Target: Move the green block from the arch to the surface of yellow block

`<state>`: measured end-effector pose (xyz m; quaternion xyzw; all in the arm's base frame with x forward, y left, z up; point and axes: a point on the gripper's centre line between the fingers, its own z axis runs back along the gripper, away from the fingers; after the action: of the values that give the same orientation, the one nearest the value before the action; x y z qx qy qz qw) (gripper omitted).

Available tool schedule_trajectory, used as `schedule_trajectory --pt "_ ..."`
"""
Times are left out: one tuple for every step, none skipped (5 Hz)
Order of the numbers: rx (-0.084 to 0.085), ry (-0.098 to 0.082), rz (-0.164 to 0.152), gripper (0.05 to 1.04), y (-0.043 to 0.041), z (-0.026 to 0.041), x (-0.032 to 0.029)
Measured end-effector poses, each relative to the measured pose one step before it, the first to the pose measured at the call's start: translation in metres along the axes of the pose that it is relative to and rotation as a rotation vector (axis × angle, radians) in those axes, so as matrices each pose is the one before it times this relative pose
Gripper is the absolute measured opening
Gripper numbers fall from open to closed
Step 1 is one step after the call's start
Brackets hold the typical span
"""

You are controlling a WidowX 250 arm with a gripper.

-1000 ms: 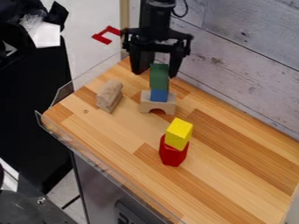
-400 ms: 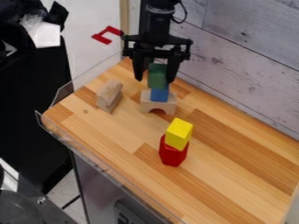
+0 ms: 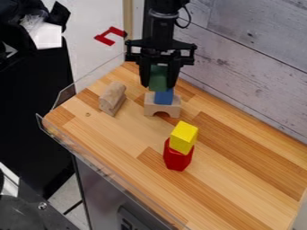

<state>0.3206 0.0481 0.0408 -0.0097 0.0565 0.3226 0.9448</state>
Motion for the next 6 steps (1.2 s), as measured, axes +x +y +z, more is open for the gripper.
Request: schedule_trajectory --pt "-0.0161 -0.0040 -0.0032 0.555 -0.00023 0.00227 -0.00282" --pt "-0.0625 -0.0637 -0.0768 0.555 -0.00612 0.02836 -0.00648" --pt "-0.0168 -0.0375 -0.2182 0.555 -0.01811 0.02227 -0.01386" --pt "0.0353 0.0256 -0.2318 0.555 -0.02122 0.00065 -0.02362" --pt "0.0116 0.0774 -0.0592 0.555 -0.00586 -0.01258 -0.01904" --pt "0.0075 0.0439 -0.0306 0.555 -0.00657 -0.00596 -0.01753"
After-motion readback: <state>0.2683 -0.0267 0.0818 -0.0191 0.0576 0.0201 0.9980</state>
